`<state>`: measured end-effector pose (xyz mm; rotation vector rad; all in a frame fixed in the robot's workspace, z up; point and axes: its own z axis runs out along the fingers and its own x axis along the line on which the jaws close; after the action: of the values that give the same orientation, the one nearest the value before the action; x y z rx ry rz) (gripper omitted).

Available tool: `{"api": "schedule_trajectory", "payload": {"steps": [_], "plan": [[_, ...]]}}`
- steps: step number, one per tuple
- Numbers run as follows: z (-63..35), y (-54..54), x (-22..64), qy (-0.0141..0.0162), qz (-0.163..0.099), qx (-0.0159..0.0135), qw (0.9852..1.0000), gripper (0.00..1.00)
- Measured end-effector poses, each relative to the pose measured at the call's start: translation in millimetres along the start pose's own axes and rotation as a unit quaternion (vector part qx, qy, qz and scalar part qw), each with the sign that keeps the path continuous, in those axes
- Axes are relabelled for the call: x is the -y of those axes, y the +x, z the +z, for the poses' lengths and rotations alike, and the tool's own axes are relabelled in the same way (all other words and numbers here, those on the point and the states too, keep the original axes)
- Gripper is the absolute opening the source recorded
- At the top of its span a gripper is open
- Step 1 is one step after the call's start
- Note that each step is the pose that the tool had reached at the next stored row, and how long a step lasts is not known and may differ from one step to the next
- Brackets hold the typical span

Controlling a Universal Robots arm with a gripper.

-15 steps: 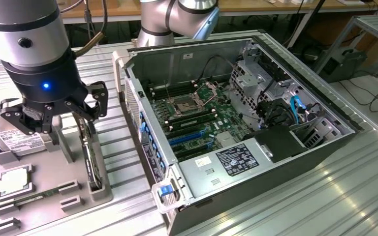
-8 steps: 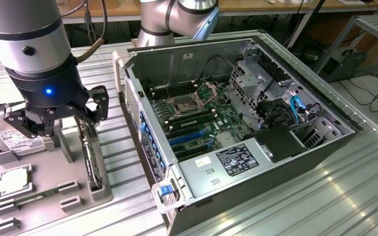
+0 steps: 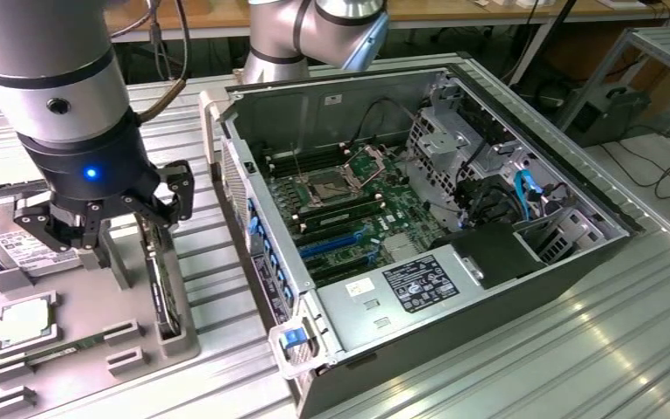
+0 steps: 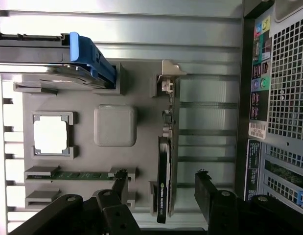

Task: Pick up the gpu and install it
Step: 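Pick up the gpu and move the gpu toward the slot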

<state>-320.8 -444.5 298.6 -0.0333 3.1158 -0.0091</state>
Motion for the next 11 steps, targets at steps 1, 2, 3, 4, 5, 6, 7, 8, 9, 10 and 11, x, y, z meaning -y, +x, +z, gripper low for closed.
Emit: {"api": "schedule_trajectory", "payload": {"steps": [1, 2, 3, 4, 5, 6, 7, 8, 9, 10, 11], "plan": [[1.7, 0.0, 0.0, 0.0000, 0.000, 0.0000, 1.0000, 0.66], [3.5, 0.1, 0.0, 0.0000, 0.000, 0.0000, 1.0000, 0.66], [5.5, 0.1, 0.0, 0.0000, 0.000, 0.0001, 1.0000, 0.66], [7.2, 0.2, 0.0, 0.0001, 0.000, 0.0000, 1.0000, 0.66], [9.1, 0.2, 0.0, 0.0004, 0.000, 0.0000, 1.0000, 0.66], [10.8, 0.3, 0.0, 0.0005, 0.000, 0.0000, 1.0000, 0.66], [12.7, 0.3, 0.0, 0.0006, 0.000, 0.0000, 1.0000, 0.66], [14.4, 0.4, -0.1, 0.0007, 0.000, 0.0000, 1.0000, 0.66], [16.3, 0.4, -0.1, 0.0007, 0.000, 0.0000, 1.0000, 0.66], [18.7, 0.5, -0.1, 0.0007, 0.000, 0.0000, 1.0000, 0.66], [22.1, 0.6, 0.0, 0.0008, 0.000, 0.0000, 1.0000, 0.66]]}}
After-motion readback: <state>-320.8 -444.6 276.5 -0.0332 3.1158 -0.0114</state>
